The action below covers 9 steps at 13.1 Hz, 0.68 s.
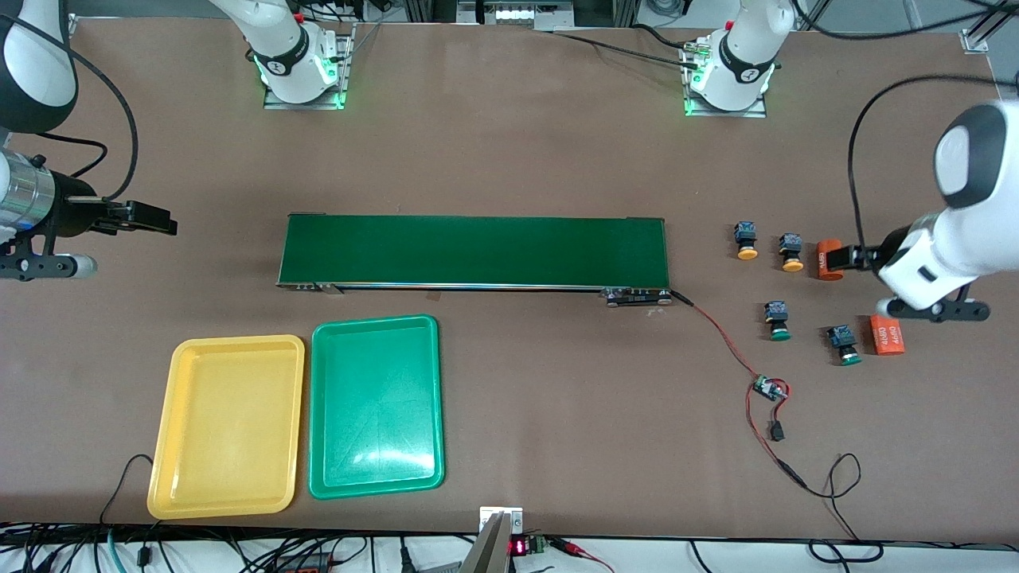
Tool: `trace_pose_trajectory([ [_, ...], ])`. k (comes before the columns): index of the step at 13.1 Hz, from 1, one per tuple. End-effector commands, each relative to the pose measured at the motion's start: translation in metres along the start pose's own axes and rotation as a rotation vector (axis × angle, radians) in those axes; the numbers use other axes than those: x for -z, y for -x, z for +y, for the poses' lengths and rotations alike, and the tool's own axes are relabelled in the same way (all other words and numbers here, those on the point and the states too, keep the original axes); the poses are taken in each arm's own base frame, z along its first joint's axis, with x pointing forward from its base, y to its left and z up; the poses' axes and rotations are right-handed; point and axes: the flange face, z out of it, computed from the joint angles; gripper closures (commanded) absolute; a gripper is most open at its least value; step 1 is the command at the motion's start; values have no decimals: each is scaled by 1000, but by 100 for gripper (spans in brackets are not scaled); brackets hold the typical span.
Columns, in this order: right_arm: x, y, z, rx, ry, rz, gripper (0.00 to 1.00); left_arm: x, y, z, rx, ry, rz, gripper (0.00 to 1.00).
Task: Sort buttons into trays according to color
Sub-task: 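Lower the left gripper onto a green-capped button and grasp it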
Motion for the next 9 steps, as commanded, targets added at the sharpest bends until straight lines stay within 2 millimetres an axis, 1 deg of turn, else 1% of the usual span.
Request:
trace_pose_trajectory([
  [1, 1, 1, 1, 2, 3, -10, 0, -41, -16, -12, 5, -1, -19, 0],
  [2, 0, 1, 2, 0, 3, -11, 0, -61, -17, -12, 6, 5, -9, 0],
  [3, 0, 1, 2, 0, 3, -11, 0, -88, -13, -10, 3, 9, -6, 1],
  [4, 0, 1, 2, 0, 3, -11, 0, -108, -12, -12, 7, 11, 35, 2],
  [5, 1, 1, 2, 0, 3, -10, 0, -122, -15, -11, 6, 10, 77, 2],
  [7, 0, 1, 2, 2, 3, -11, 0, -150, -23, -7, 2, 14, 105, 2],
  [9, 0, 1, 2, 2, 3, -11, 0, -178, -33, 14, -13, 50, 115, 3],
])
